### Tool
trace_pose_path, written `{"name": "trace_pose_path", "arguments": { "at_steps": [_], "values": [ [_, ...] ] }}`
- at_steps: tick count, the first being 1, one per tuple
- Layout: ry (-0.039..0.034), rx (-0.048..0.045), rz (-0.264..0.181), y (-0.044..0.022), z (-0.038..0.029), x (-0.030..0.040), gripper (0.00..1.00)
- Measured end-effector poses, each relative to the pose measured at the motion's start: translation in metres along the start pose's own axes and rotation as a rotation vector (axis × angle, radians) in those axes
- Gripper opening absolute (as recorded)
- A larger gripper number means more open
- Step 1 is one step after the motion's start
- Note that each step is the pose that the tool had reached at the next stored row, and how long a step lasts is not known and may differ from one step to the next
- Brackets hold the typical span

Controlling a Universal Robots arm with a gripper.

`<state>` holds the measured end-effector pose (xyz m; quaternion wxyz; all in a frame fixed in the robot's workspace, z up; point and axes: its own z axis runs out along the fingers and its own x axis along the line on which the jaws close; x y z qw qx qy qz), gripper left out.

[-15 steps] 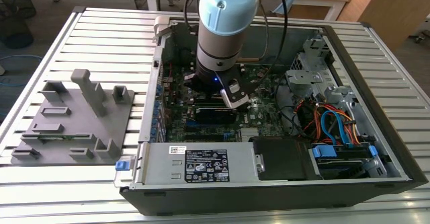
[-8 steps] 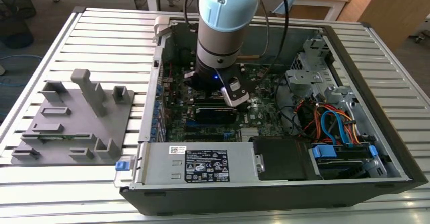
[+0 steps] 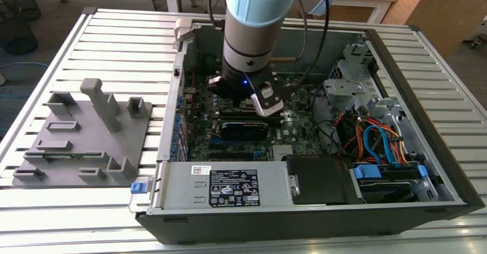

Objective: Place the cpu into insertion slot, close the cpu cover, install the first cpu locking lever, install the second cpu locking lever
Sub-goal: 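Install the second cpu locking lever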

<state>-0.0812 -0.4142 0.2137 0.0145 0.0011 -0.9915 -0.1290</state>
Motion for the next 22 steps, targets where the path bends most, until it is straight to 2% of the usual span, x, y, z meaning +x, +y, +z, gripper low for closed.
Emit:
{"name": "trace_pose_path", "arguments": {
  "at_steps": [10, 18, 22],
  "values": [
    [-0.0010, 0.0000, 0.004, 0.0040, -0.0154, 0.0005, 0.10],
    [-0.0020, -0.0003, 0.008, 0.0089, -0.0337, 0.0010, 0.10],
    [-0.0049, -0.0010, 0.022, 0.0095, -0.0359, -0.0002, 0.10]
  ]
}}
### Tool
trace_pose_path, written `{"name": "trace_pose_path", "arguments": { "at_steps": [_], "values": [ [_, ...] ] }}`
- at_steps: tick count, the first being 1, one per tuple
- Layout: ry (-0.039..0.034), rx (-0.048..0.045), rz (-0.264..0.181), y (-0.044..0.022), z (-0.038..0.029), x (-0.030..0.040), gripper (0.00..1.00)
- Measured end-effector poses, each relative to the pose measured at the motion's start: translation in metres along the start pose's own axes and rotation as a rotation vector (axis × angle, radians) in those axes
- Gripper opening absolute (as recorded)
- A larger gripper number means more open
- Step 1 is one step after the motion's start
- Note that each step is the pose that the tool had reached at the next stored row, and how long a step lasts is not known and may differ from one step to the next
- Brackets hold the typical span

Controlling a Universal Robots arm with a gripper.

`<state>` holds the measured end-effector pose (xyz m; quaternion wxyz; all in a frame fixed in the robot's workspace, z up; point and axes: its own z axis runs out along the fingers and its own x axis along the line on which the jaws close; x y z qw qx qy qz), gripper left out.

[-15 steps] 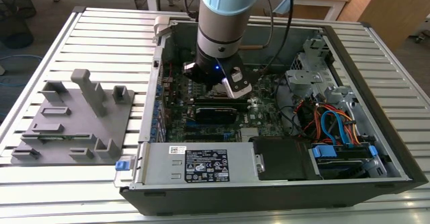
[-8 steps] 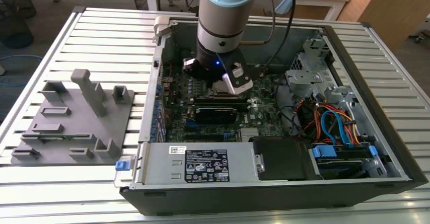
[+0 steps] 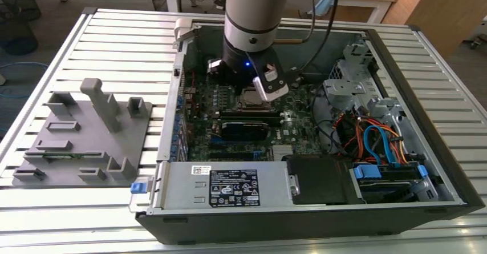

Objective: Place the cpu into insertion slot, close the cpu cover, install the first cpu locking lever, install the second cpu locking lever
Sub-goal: 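Install the second cpu locking lever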

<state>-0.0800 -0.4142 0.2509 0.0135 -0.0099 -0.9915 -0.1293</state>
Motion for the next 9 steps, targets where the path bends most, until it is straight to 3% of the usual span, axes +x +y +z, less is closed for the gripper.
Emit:
{"name": "trace_pose_path", "arguments": {
  "at_steps": [4, 9],
  "values": [
    [-0.0039, -0.0001, 0.017, 0.0001, -0.0002, -0.0039, 0.10],
    [0.0016, -0.0002, 0.026, 0.0000, 0.0007, -0.0112, 0.10]
  ]
}}
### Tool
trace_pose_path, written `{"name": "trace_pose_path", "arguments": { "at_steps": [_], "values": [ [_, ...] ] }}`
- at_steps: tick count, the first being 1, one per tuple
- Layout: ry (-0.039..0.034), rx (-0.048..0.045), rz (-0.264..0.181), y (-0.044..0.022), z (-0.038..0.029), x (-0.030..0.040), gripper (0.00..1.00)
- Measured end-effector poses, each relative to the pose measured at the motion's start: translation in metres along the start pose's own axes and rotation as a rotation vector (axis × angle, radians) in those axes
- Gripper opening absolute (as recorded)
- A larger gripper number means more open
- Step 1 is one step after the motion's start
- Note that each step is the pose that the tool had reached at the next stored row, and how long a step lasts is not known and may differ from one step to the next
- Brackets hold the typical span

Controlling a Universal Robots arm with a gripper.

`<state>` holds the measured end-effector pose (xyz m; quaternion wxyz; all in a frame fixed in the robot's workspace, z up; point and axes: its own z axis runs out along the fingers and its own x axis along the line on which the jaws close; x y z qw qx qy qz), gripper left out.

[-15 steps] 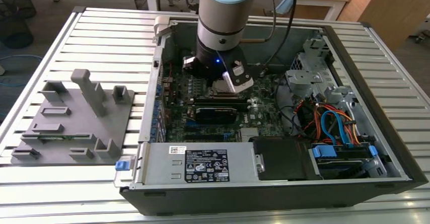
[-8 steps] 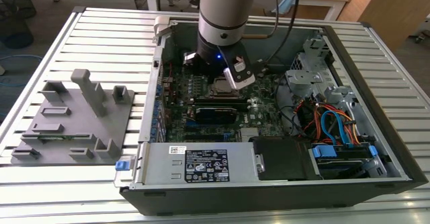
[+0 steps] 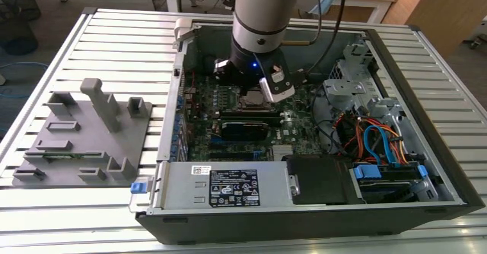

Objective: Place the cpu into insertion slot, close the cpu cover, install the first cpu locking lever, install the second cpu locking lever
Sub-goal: 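Install the second cpu locking lever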

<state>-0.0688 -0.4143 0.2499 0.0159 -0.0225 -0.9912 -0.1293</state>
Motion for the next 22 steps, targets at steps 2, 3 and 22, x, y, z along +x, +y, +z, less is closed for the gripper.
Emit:
{"name": "trace_pose_path", "arguments": {
  "at_steps": [2, 3, 22],
  "values": [
    [0.0032, 0.0001, 0.003, -0.0002, 0.0012, -0.0024, 0.10],
    [0.0051, 0.0004, 0.005, -0.0004, 0.0018, -0.0033, 0.10],
    [0.0231, 0.0034, 0.019, -0.0182, 0.0108, -0.0075, 0.10]
  ]
}}
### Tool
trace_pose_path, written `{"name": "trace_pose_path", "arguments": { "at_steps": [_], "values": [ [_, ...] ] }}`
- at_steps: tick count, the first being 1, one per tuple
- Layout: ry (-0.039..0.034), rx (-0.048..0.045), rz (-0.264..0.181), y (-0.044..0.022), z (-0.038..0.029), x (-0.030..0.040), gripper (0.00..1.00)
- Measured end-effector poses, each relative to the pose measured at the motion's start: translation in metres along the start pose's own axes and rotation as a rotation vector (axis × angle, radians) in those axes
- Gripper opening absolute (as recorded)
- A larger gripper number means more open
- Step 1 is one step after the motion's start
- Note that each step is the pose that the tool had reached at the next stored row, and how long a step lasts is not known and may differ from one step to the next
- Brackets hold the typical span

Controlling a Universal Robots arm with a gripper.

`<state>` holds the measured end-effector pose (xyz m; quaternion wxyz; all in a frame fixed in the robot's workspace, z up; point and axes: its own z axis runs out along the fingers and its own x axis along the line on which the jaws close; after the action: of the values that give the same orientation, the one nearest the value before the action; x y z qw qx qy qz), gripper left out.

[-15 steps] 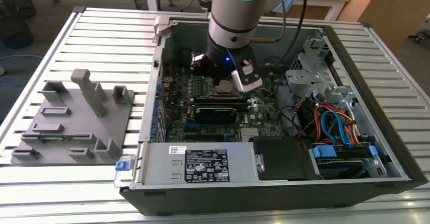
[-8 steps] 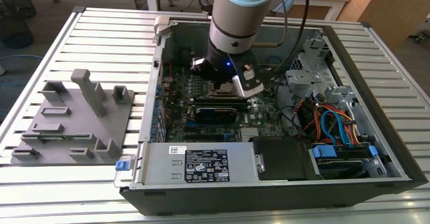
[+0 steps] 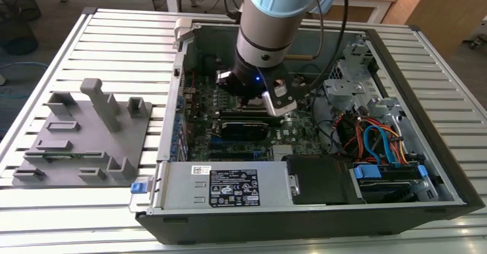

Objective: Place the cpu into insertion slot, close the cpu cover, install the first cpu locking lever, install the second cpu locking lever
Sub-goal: 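Install the second cpu locking lever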

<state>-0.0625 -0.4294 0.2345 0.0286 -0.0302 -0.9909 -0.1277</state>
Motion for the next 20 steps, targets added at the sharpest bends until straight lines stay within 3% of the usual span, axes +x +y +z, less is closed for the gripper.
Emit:
{"name": "trace_pose_path", "arguments": {
  "at_steps": [7, 20],
  "values": [
    [0.0092, 0.0004, 0.003, -0.0033, 0.0115, 0.0054, 0.10],
    [0.0098, -0.0022, 0.004, -0.0087, 0.0310, 0.0096, 0.10]
  ]
}}
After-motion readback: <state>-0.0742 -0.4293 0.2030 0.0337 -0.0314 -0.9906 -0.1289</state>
